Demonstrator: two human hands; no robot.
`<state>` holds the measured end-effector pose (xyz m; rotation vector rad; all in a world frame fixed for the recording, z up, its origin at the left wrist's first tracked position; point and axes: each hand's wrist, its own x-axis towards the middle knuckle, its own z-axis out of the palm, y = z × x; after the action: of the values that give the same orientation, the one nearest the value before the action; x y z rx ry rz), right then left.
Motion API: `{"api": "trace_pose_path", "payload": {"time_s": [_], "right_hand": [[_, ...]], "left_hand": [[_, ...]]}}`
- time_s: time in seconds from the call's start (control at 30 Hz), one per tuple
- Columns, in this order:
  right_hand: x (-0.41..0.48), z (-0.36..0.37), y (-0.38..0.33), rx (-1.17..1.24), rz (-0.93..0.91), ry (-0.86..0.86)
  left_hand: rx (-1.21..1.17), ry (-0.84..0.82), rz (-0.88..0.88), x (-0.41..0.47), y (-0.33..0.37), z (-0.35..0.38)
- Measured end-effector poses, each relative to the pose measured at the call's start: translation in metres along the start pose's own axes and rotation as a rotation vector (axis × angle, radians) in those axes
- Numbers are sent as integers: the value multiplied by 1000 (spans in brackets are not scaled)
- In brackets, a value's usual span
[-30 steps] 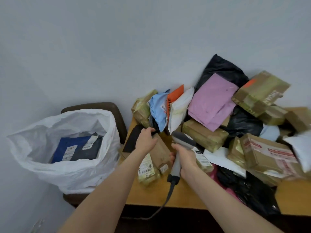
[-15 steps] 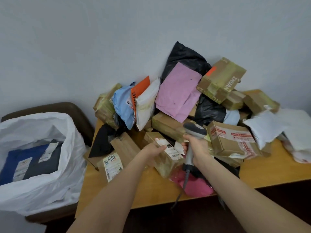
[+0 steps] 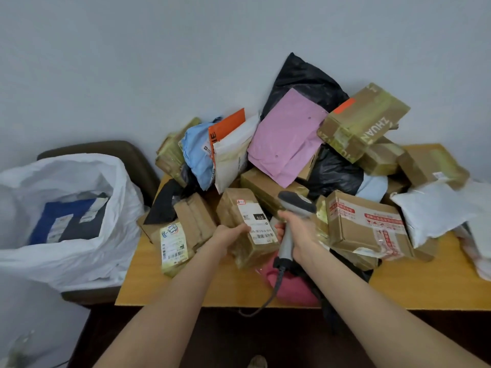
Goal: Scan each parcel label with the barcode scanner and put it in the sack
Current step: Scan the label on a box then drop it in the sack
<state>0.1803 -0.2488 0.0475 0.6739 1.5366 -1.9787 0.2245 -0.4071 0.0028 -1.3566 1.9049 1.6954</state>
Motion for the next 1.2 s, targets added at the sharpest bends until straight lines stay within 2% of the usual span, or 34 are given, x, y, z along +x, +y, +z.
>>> {"api": "trace_pose_path", "payload": {"time_s": [0.23,0.4,0.5,0.83,1.2], "right_hand": [[-24,-5,-18,7,-87,-64],[-46,11,-29,28,-177,-191],[-53,16,-36,48,-204,-213],[-92,-9,-14,-240,-283,-289],[-101,-8,-8,-385,-347,-252]], "left_hand": [[-121,13,195,-40,43,-44],[-308,-118,284,-63,63,-52],[-285,-173,274,-78,67,-55],[-385,8,499,-61,75,-74],[-397,3,498,-29,72,-77]]}}
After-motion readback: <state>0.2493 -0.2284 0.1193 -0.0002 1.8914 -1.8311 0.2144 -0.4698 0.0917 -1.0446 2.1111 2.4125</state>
